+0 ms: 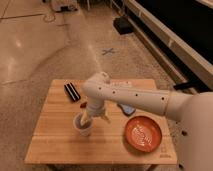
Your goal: Pick up the ceramic cup
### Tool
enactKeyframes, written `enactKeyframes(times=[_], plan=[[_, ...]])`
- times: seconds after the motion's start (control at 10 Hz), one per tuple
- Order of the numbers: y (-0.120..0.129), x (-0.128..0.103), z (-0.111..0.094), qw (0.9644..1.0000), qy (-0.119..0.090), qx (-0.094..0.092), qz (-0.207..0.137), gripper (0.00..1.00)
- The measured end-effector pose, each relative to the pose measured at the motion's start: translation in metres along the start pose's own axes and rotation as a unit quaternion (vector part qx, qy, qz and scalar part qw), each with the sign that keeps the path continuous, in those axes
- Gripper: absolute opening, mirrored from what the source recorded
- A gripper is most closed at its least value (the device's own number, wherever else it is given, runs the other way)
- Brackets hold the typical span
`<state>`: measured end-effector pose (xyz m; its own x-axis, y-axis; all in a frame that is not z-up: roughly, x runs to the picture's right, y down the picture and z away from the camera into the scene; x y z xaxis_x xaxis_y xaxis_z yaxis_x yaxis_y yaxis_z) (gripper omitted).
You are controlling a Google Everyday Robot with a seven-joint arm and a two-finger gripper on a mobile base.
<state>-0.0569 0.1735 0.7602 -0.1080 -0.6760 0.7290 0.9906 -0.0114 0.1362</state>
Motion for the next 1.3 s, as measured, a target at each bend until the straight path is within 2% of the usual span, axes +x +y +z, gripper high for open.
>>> enactKeyframes(times=[0.4, 0.7, 0.8, 1.0, 1.1, 1.3], plan=[[-0.002, -0.003, 0.024, 0.9999, 0.012, 0.002, -0.007, 0.78], [-0.003, -0.004, 0.012, 0.9999, 0.011, 0.001, -0.007, 0.53], [-0.002, -0.007, 0.005, 0.9999, 0.013, 0.000, -0.008, 0.41], [-0.001, -0.008, 0.004, 0.9999, 0.013, 0.001, -0.007, 0.23], [-0.003, -0.009, -0.004, 0.9999, 0.014, 0.002, -0.010, 0.18], [-0.002, -0.012, -0.026, 0.9998, 0.017, 0.004, -0.011, 0.17]])
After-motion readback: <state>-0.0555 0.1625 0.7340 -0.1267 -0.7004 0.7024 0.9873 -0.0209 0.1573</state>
